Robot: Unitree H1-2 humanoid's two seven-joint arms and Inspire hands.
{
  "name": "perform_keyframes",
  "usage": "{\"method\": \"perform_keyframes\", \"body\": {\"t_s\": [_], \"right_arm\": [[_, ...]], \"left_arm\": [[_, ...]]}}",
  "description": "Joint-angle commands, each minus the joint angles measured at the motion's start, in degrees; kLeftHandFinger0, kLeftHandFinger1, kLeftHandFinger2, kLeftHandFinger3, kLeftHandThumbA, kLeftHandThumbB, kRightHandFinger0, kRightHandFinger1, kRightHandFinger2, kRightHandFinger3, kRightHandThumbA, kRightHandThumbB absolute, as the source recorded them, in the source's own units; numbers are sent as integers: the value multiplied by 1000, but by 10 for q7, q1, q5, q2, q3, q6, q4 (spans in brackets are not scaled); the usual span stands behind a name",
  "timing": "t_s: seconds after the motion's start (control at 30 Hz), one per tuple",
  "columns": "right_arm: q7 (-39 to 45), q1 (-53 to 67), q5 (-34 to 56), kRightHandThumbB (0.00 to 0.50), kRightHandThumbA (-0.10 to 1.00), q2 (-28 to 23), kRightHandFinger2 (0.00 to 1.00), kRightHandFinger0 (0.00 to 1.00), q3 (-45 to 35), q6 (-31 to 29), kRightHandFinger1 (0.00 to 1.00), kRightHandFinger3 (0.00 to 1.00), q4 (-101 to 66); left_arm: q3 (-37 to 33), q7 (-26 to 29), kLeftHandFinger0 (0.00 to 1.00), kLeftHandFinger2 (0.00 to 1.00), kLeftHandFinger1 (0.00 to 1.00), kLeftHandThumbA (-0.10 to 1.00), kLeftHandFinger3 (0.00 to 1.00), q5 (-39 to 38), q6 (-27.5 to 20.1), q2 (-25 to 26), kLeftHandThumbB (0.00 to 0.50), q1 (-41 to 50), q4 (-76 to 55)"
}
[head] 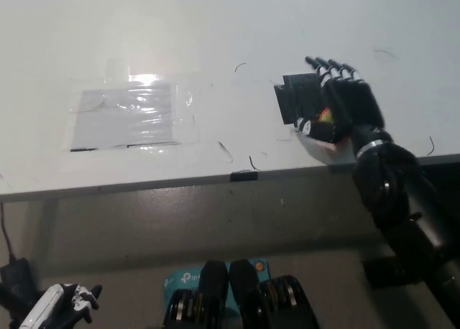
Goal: The robot uses right hand to squeeze a small tennis ball placed on the black area of the table
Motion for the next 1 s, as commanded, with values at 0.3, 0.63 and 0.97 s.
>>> {"method": "perform_keyframes", "body": {"t_s": [0.3, 0.63, 0.97], "right_arm": [[-65, 211, 118, 191, 180, 43, 694, 4, -210, -24, 161, 899, -291], [-65, 400, 358, 172, -93, 98, 495, 56, -349, -238, 172, 851, -187], [-23, 419, 447, 222, 97, 129, 349, 39, -416, -259, 113, 827, -64]], "left_arm": [[7, -2, 73, 242, 64, 637, 303, -13, -30, 6, 446, -10, 7], [14, 2, 85, 278, 86, 594, 317, -16, -9, 3, 452, -2, -10], [16, 5, 12, 225, 38, 594, 334, -14, -8, -3, 469, -5, -9]]}}
